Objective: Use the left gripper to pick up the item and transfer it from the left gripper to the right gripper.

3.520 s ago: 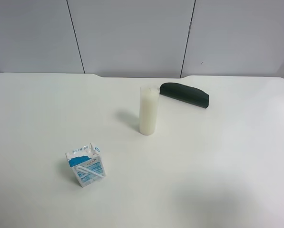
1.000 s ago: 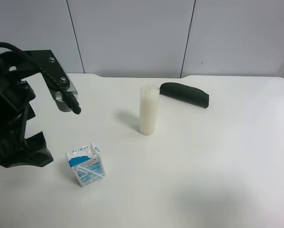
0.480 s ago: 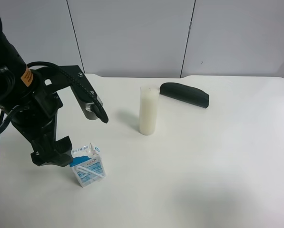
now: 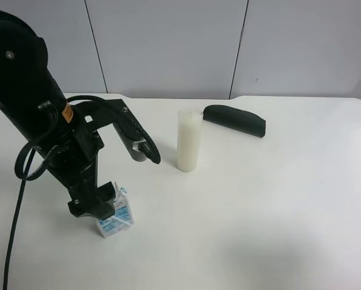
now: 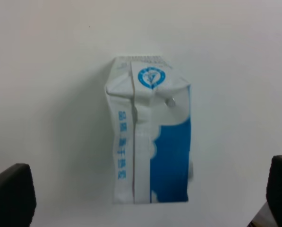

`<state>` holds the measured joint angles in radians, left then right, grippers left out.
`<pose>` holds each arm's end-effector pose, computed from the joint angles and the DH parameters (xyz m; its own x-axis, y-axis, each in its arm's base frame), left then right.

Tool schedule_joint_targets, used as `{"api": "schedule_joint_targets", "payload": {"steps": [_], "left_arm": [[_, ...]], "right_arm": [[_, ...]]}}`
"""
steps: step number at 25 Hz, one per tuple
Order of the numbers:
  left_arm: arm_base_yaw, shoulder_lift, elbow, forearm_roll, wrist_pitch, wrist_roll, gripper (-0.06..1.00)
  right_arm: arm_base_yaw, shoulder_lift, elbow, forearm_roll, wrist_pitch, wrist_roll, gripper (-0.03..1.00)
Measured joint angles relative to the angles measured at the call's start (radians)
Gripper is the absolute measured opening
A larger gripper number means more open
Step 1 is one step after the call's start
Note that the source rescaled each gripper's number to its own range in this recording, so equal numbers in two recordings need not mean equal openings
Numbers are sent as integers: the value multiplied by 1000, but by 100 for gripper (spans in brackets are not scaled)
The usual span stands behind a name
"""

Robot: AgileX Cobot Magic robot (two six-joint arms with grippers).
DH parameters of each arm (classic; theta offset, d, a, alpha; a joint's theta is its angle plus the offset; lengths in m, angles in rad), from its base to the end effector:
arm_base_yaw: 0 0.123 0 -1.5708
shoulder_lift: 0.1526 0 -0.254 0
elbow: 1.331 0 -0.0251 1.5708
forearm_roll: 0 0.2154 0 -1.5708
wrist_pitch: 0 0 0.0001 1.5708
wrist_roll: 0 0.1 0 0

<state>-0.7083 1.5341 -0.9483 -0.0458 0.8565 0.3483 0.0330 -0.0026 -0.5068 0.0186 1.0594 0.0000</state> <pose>0.1891 -0.1665 0.1967 -0.4993 0.8395 -0.2143 0.8550 0.5175 0.0350 0.0023 0.0017 0.2580 -0.4466 -0.0056 -0.8947 -0.0434 0.9989 0.0154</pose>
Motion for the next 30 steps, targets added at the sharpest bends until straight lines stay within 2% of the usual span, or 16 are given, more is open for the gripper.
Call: {"api": "schedule_joint_targets", "payload": {"steps": [17, 19, 21, 23, 27, 28, 30], "left_arm": [[0, 193, 0, 0, -61, 0, 100], [0, 206, 0, 0, -69, 0, 97], [0, 214, 0, 0, -77, 0, 84], [0, 216, 0, 0, -90, 0, 64], [0, 216, 0, -1, -105, 0, 6], [0, 216, 0, -1, -106, 0, 0], [0, 217, 0, -1, -106, 0, 1]], "right_arm": [[0, 0, 0, 0, 0, 0, 100], [0, 0, 0, 0, 0, 0, 100], [0, 0, 0, 0, 0, 0, 100], [0, 0, 0, 0, 0, 0, 100], [0, 0, 0, 0, 0, 0, 100], [0, 0, 0, 0, 0, 0, 100], [0, 0, 0, 0, 0, 0, 100]]}}
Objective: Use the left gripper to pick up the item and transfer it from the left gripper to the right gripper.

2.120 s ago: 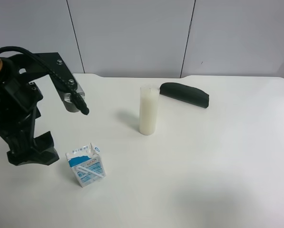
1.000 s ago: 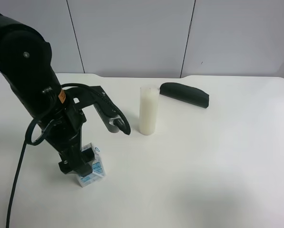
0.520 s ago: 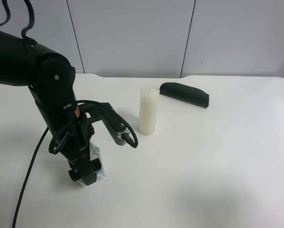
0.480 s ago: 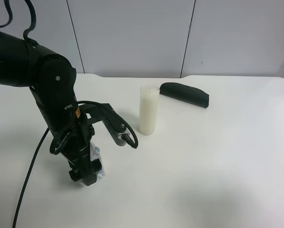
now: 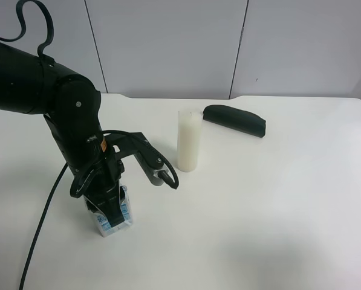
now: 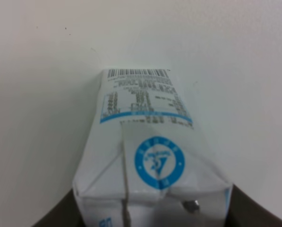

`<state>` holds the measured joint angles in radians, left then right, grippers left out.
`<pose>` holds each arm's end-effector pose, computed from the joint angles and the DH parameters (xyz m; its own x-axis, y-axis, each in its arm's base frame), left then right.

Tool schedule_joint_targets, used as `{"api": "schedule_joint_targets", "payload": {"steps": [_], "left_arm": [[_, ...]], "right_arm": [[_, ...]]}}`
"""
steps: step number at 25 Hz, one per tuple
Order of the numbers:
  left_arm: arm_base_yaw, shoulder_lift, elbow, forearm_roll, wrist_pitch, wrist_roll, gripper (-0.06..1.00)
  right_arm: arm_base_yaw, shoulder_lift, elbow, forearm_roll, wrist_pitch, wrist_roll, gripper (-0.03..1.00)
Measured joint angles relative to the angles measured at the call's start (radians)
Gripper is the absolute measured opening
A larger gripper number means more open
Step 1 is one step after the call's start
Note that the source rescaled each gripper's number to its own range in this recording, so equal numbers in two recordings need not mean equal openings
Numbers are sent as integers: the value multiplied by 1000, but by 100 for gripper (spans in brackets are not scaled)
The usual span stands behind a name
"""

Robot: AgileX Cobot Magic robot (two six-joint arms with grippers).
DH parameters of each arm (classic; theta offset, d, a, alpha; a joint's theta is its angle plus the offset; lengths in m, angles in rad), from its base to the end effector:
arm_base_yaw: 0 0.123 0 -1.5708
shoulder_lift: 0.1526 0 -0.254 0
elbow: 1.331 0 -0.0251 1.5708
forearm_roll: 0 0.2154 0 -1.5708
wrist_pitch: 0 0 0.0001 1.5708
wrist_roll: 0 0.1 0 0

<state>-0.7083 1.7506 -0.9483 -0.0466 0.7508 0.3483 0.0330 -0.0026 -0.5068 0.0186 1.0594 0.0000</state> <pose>0.2048 -0.1796 0.1414 -0.5165 0.8492 -0.1099 0.8542 0.5199 0.0025 0.0023 0.0017 0.2580 -0.4466 -0.0056 -0.8947 -0.0434 0.9989 0.0154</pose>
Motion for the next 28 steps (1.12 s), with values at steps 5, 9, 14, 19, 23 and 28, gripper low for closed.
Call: {"api": "schedule_joint_targets", "payload": {"steps": [5, 9, 14, 19, 23, 28], "left_arm": [[0, 0, 0, 0, 4, 0, 1], [0, -23, 0, 17, 39, 0, 1], [0, -127, 0, 30, 77, 0, 1], [0, -266, 0, 30, 88, 0, 1], [0, -370, 0, 30, 90, 0, 1], [0, -467, 1, 10, 78, 0, 1]], "right_arm": [[0, 0, 0, 0, 0, 0, 100], [0, 0, 0, 0, 0, 0, 100], [0, 0, 0, 0, 0, 0, 100], [0, 0, 0, 0, 0, 0, 100], [0, 0, 0, 0, 0, 0, 100], [0, 0, 0, 0, 0, 0, 100]]}}
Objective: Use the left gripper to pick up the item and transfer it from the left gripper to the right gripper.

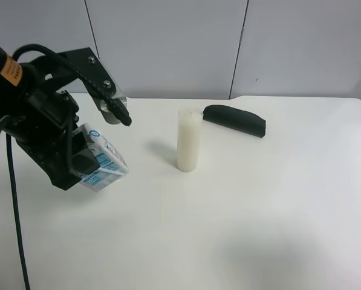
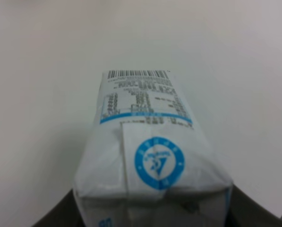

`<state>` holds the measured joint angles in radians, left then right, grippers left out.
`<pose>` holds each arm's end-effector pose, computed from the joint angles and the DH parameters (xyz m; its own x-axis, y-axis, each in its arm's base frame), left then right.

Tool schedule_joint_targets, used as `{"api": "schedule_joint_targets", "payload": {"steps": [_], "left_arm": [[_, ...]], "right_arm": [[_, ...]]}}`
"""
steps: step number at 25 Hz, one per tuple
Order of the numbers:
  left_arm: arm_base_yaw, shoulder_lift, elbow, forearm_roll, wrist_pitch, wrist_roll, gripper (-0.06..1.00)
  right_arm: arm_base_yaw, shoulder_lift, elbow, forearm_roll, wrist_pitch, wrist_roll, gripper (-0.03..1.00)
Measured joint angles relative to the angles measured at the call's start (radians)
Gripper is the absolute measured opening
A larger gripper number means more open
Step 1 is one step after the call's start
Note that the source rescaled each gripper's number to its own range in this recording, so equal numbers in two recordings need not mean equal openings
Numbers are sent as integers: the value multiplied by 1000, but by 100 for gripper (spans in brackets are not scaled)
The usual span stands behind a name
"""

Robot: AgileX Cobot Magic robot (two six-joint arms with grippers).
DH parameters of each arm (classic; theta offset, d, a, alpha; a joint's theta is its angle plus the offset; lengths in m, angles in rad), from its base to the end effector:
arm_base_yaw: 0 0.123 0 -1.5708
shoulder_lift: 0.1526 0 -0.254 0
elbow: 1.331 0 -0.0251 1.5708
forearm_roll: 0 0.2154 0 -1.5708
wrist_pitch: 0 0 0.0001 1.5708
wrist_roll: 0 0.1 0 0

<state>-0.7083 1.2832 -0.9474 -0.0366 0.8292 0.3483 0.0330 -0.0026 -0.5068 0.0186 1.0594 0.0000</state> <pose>0.1714 -0.1504 0.2579 -0.4243 0.7820 -0.4565 0.8384 0.5297 0.1280 0.0023 0.0017 0.2580 -0.4466 -0.0056 -0.8947 -0.0434 0.9989 0.0154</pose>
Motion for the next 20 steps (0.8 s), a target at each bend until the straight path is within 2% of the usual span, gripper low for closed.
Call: {"api": "schedule_joint_targets", "payload": {"steps": [4, 8, 13, 17, 20], "left_arm": [[0, -41, 0, -52, -67, 13, 1], [0, -45, 0, -146, -121, 114, 1], [0, -45, 0, -332, -131, 376, 1], [0, -45, 1, -487, -132, 577, 1], [0, -45, 1, -575, -133, 686, 1]], "right_arm": [[0, 0, 0, 0, 0, 0, 100], [0, 0, 0, 15, 0, -9, 100], [0, 104, -2, 138, 0, -113, 100], [13, 261, -47, 271, -15, -295, 100], [65, 357, -84, 356, -60, -408, 100]]}}
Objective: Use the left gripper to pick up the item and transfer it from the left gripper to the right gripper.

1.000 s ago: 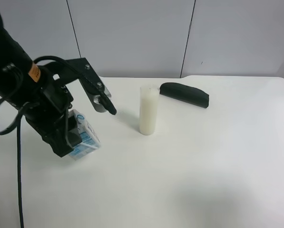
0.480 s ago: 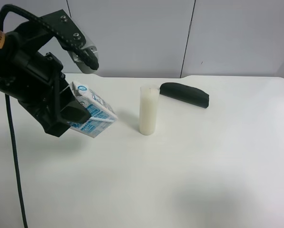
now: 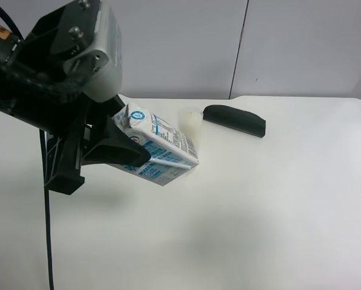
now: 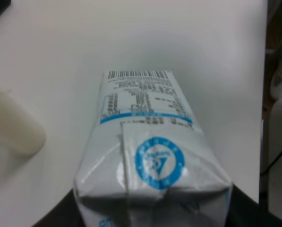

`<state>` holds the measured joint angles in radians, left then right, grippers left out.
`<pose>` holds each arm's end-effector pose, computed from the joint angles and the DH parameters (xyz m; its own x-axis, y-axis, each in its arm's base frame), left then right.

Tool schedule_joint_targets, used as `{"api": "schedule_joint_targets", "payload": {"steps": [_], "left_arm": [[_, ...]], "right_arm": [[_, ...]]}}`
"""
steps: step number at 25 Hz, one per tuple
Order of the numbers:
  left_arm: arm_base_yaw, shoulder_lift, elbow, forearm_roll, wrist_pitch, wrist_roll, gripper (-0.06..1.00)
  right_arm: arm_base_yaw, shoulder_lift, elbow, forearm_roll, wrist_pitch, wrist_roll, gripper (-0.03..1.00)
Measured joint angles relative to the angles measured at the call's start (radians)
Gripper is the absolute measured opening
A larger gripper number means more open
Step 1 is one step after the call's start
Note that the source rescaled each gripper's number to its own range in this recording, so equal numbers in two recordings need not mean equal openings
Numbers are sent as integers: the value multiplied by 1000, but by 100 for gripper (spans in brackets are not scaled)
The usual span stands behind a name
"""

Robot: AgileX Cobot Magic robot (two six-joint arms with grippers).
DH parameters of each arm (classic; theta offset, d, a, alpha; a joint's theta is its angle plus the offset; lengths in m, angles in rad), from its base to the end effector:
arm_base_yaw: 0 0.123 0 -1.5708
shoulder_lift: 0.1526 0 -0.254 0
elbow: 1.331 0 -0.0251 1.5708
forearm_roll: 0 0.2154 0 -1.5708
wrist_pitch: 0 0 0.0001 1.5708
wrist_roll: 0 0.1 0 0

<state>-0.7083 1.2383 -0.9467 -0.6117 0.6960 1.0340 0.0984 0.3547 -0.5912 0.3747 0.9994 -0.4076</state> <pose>0.1545 -0.1809 0.2867 -0.0584 0.6796 -0.7313 0.9664 0.2221 0.1293 0.0471 0.0356 0.2816 -0.5180 -0.2392 -0.8212 -0.4494 0.8930 0.0234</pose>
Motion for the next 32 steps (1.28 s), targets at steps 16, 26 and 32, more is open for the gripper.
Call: {"api": "schedule_joint_targets", "payload": {"steps": [16, 26, 32], "left_arm": [[0, 0, 0, -130, 52, 233, 1], [0, 0, 0, -178, 99, 309, 1], [0, 0, 0, -209, 109, 346, 1]], "right_arm": [[551, 503, -254, 46, -132, -187, 100], [634, 669, -266, 86, -183, -281, 100], [634, 703, -266, 224, -215, -418, 100]]}}
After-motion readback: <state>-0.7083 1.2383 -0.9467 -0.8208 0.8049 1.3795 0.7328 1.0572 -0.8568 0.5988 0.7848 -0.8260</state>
